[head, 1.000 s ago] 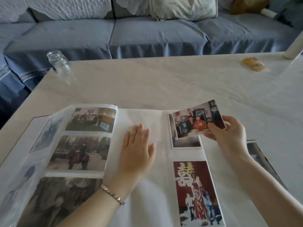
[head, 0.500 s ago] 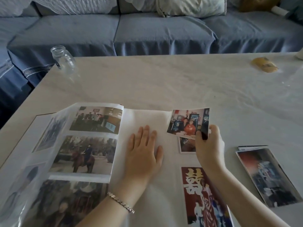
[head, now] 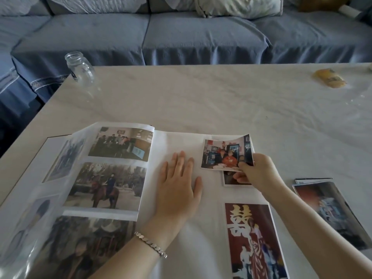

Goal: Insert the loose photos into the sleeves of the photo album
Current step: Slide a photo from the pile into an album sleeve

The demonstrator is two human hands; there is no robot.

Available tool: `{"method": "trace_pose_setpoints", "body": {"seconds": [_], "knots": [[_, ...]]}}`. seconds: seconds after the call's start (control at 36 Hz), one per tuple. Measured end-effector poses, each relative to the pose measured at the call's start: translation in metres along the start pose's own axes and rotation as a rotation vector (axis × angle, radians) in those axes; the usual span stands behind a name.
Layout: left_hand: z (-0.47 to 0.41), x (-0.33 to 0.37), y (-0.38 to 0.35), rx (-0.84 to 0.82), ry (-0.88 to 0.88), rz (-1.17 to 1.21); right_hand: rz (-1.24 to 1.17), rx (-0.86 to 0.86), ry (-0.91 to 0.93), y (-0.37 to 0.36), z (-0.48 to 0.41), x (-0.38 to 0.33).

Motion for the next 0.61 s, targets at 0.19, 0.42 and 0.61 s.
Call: {"method": "trace_pose_setpoints", "body": {"seconds": [0.19, 0.42, 0.61], "knots": [[0.001, -0.001, 0.0, 0.039, 0.015, 0.005, 0.023, -0.224, 0.003, -0.036, -0.009, -0.022], [0.004, -0.001, 0.002, 0.077, 0.022, -0.02, 0.35, -0.224, 0.147, -0.035, -0.022, -0.033], [0.018, -0.018, 0.005, 0.074, 0.15, -0.168, 0.274, -0.053, 0.207, -0.014, -0.024, -0.025]]}}
Point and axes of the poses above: each hand's wrist, its own z-axis away from the middle knuckle, its own y-axis out of the back of the hand, x = y × z, the point moved 6 cm from there along -z, towards the middle knuckle, and after that the axes turned 6 degrees about y, right-handed, at the moved point
